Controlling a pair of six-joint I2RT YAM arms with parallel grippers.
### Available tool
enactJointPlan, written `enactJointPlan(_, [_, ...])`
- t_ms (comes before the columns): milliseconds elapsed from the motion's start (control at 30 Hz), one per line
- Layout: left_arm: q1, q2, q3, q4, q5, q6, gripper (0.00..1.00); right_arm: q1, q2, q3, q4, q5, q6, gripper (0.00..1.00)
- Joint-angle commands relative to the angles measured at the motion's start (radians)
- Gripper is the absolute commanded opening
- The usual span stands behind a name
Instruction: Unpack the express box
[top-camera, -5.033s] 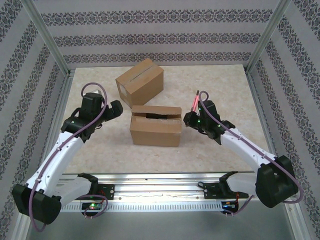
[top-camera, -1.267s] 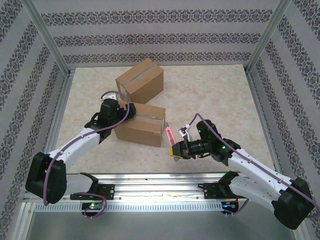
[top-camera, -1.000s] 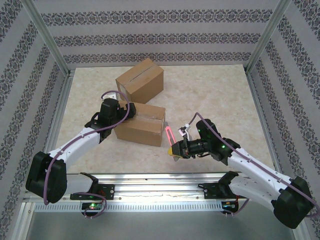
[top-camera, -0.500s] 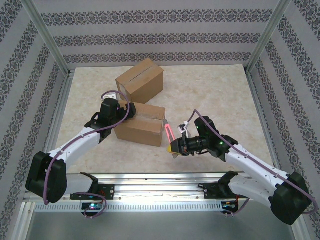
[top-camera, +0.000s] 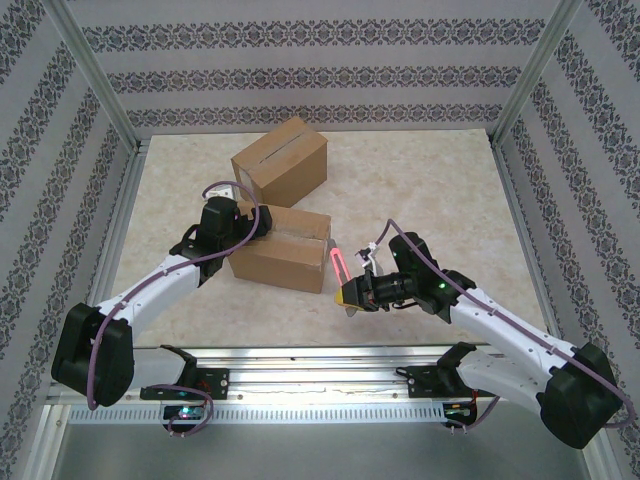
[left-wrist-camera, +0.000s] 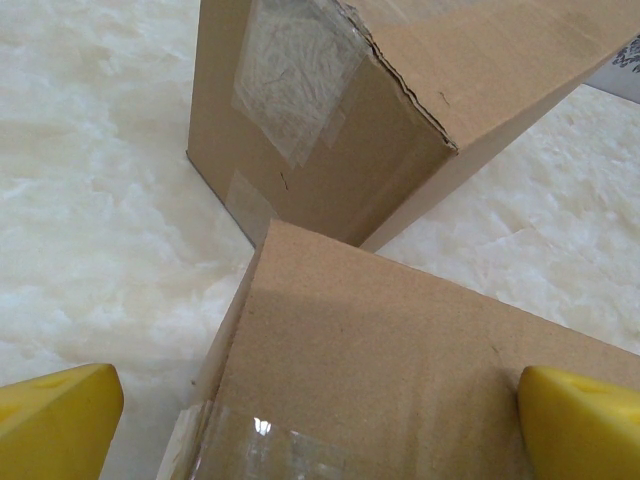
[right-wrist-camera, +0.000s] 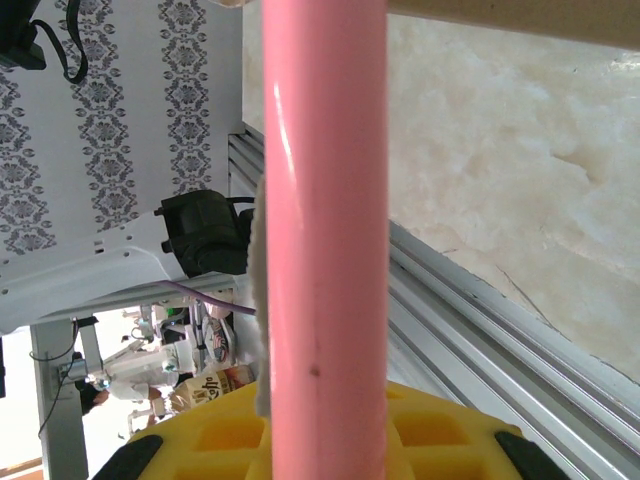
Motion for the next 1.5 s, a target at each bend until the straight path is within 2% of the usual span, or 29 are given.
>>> enactJointPlan(0, [-0.002, 0.066, -0.070, -0.209, -0.038, 0.046, 1.00, -0.009, 0.009, 0.027, 0.009, -0.002, -0.018, 0.00])
enactJointPlan(367, [-0.002, 0.070, -0.074, -0.203, -0.038, 0.042, 1.00, 0.001, 0.009, 0.028, 0.026, -0.011, -0.009, 0.00])
enactJointPlan(833, [-0.003, 0.126, -0.103, -0.208, -0.027, 0.025, 1.00, 0.064, 0.044, 0.023, 0.037, -0.033, -0.004, 0.00])
enactJointPlan(1467, [-0.002, 0.155, -0.138, -0.198, -0.027, 0.002, 1.00, 0.135, -0.023, -0.051, 0.071, 0.005, 0.072, 0.00])
